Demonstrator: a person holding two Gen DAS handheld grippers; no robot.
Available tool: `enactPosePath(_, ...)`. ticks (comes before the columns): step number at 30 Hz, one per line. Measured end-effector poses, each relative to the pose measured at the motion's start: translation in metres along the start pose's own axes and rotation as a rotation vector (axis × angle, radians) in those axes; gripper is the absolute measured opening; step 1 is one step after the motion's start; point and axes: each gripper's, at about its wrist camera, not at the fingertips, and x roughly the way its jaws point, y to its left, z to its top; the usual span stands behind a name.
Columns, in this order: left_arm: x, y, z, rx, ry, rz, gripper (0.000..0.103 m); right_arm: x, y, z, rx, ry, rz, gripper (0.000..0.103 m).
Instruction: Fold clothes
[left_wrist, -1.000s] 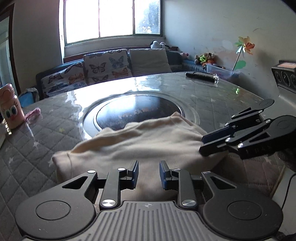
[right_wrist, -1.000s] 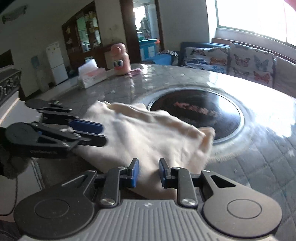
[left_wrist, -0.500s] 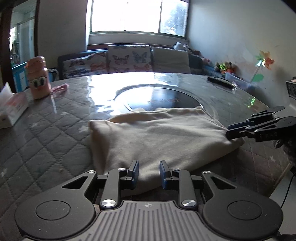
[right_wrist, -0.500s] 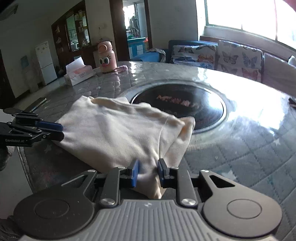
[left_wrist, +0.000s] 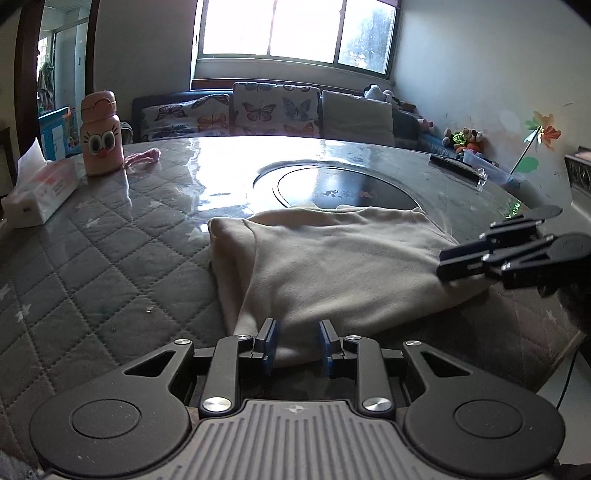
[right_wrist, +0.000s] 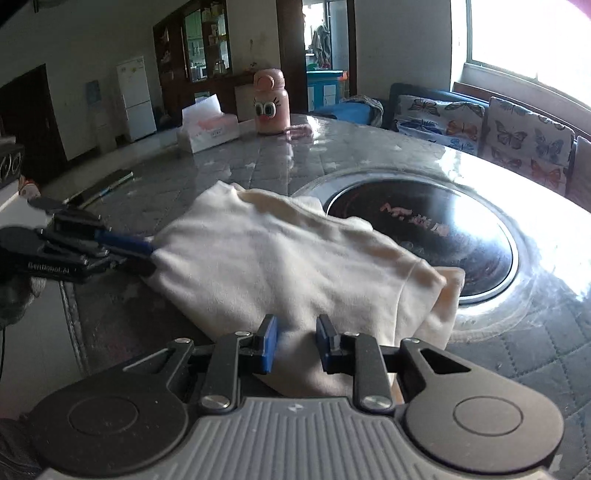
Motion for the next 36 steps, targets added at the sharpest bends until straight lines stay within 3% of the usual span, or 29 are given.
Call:
enactPosePath(6, 0.002, 0.007, 0.005, -0.018, 0.008, 0.011, 0.028, 0.006, 0.0, -0.002, -0.005, 0.024, 0.006, 0.023)
enactPosePath(14, 0.014, 0.006, 0.038, -0.024, -0.067, 0.0, 0.028, 0.007, -0.009, 0.016, 0.011, -0.013, -0.002, 0.023)
enactPosePath(20, 0.05, 0.023, 0.044, -0.054, -0.016, 0.059, 0.028, 0.024, -0.029, 0.018, 0.075, -0.012, -0.039, 0.023)
enactPosePath(23, 0.05, 0.035, 0.04, -0.091, -0.011, 0.053, 0.03, 0.025, -0.036, 0.014, 0.096, -0.003, -0.047, 0.023)
enactPosePath(31, 0.044, 0.019, 0.061, -0.029, -0.087, 0.035, 0.028, 0.026, -0.047, 0.022, 0.111, -0.024, -0.075, 0.023)
enactPosePath(36, 0.07, 0.029, 0.065, -0.036, -0.033, 0.067, 0.028, 0.035, -0.063, 0.019, 0.166, -0.008, -0.12, 0.023)
